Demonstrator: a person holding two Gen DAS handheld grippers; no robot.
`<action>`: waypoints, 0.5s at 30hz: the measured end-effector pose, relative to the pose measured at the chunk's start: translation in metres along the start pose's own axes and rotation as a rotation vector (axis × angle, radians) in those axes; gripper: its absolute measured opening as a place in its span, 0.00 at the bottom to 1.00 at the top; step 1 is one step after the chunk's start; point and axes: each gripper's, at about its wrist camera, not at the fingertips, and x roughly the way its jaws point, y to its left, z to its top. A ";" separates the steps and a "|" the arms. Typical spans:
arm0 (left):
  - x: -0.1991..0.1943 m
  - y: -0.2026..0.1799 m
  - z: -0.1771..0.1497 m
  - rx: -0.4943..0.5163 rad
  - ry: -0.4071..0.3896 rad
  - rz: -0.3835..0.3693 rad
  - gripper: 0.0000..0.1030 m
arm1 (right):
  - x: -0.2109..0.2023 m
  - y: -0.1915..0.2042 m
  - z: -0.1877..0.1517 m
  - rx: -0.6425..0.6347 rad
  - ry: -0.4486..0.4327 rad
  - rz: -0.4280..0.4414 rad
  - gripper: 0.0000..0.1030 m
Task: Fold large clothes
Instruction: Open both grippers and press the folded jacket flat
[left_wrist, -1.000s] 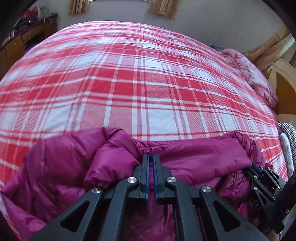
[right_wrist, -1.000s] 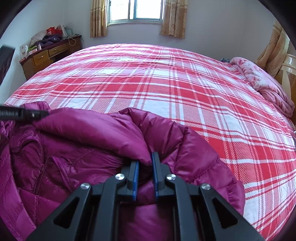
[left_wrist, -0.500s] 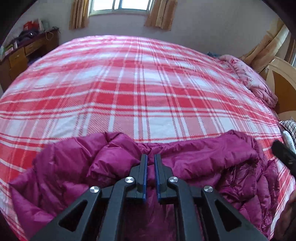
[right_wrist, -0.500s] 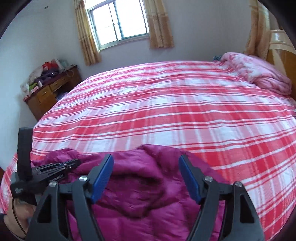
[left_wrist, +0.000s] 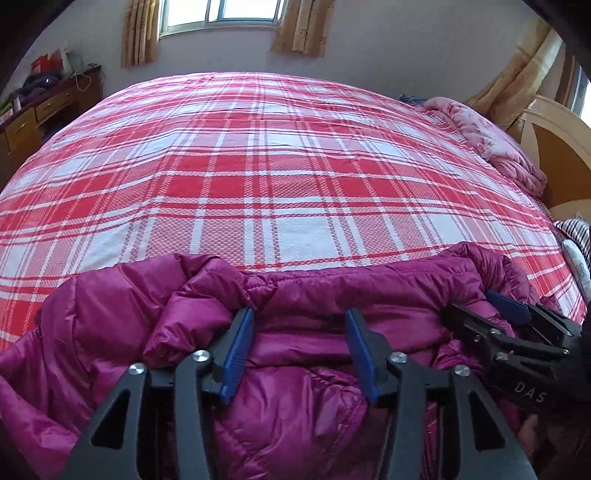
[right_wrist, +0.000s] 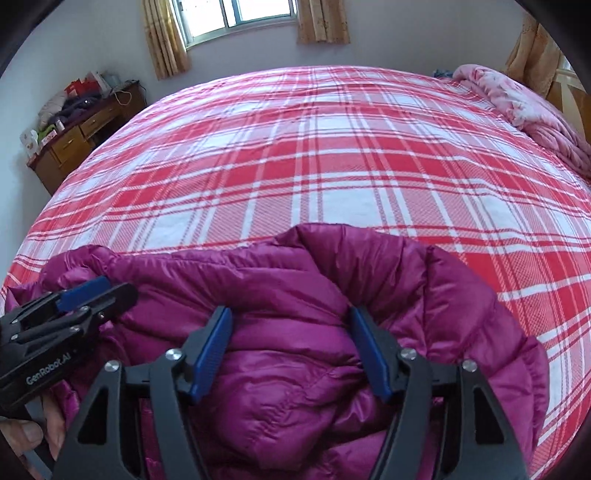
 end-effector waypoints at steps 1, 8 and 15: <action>0.000 -0.003 0.000 0.012 0.000 0.005 0.59 | 0.001 0.003 0.000 -0.014 -0.002 -0.014 0.70; 0.005 -0.008 0.000 0.039 -0.003 0.023 0.64 | 0.006 0.006 -0.001 -0.030 -0.002 -0.048 0.70; 0.006 -0.010 0.000 0.050 -0.006 0.036 0.65 | 0.008 0.007 -0.001 -0.035 -0.002 -0.057 0.70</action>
